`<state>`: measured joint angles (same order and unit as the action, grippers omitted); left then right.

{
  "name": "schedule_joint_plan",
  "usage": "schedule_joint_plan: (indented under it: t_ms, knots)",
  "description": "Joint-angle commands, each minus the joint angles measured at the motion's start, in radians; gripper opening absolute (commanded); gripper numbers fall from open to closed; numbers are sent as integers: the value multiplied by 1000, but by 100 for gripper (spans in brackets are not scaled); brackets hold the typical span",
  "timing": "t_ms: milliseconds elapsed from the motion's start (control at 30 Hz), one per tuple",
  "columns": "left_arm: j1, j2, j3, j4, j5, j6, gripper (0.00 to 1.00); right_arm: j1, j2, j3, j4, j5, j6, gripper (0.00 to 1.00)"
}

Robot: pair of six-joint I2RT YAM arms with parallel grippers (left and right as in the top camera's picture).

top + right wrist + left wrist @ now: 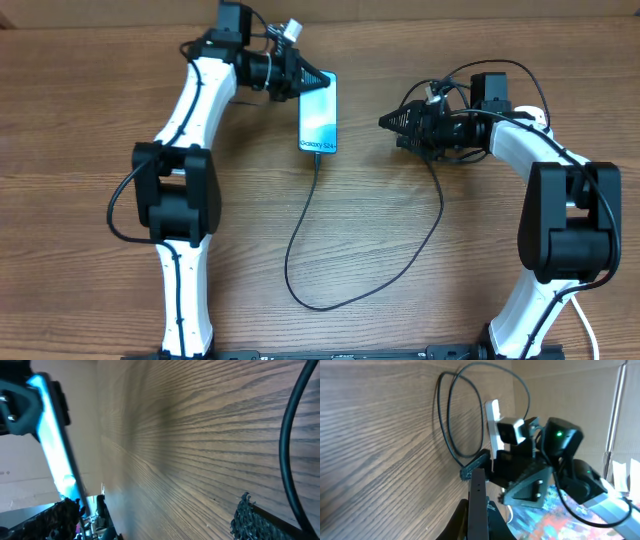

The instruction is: Plug charger to phone and switch on socket

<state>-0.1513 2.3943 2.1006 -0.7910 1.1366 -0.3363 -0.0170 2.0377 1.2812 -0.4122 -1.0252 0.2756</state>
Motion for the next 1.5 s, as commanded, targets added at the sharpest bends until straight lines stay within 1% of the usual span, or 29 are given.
schedule_joint_plan:
  t_ms: [0,300,433,600,700,1033,1167,1467]
  knots:
    - [-24,58,9,6,37,11,4,-5,-5,9,-3,-23,-45,100]
    - [-54,142,9,18,23,10,4,-5,-5,9,-21,-15,-49,100]
    - [-61,148,9,26,-55,-21,4,-5,-5,9,-28,-5,-50,100]
    - [-76,150,9,77,-104,-32,4,-5,-5,9,-28,3,-49,100]
    - [-91,151,9,110,-168,-70,4,-5,-5,9,-28,3,-50,100]
    - [-144,151,9,116,-352,-170,4,-5,-5,9,-32,3,-50,100]
    - [-150,151,9,115,-362,-177,5,-5,-5,9,-48,5,-72,100]
    - [-151,154,9,105,-393,-181,4,-5,-5,9,-76,39,-76,100]
